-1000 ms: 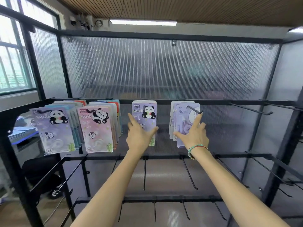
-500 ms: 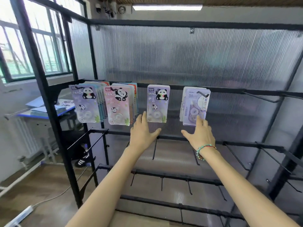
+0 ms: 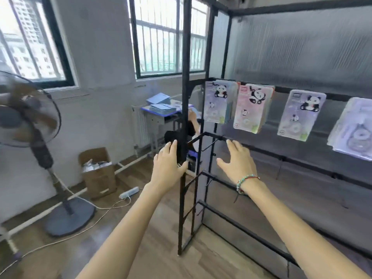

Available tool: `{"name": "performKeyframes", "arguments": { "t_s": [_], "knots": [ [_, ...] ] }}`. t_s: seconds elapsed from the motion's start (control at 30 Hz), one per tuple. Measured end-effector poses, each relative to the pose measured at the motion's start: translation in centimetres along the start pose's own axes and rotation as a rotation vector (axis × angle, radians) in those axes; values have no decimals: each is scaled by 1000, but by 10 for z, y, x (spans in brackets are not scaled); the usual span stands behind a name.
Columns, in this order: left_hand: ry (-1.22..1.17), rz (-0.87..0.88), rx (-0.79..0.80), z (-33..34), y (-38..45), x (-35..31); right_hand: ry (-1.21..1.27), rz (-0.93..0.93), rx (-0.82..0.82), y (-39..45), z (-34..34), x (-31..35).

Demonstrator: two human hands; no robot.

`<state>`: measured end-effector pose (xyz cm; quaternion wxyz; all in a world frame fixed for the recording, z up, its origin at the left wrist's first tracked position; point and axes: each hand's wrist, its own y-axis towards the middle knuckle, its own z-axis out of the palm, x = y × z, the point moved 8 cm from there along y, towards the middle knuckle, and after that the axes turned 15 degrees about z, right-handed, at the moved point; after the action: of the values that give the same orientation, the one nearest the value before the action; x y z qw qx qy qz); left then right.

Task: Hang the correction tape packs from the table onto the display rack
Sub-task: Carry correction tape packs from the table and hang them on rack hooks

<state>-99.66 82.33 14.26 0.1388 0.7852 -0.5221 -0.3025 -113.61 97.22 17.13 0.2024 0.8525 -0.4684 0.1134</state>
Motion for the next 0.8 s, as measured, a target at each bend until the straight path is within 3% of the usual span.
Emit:
{"name": "performKeyframes", "arguments": {
  "t_s": [0.43,0.8],
  "knots": [
    [350,-449,-71,-227,-193,282,120,-495,229,-129,152,369],
    [476,-776,-73,-324,-319,421,125,-778,378,-212,252,564]
  ]
}}
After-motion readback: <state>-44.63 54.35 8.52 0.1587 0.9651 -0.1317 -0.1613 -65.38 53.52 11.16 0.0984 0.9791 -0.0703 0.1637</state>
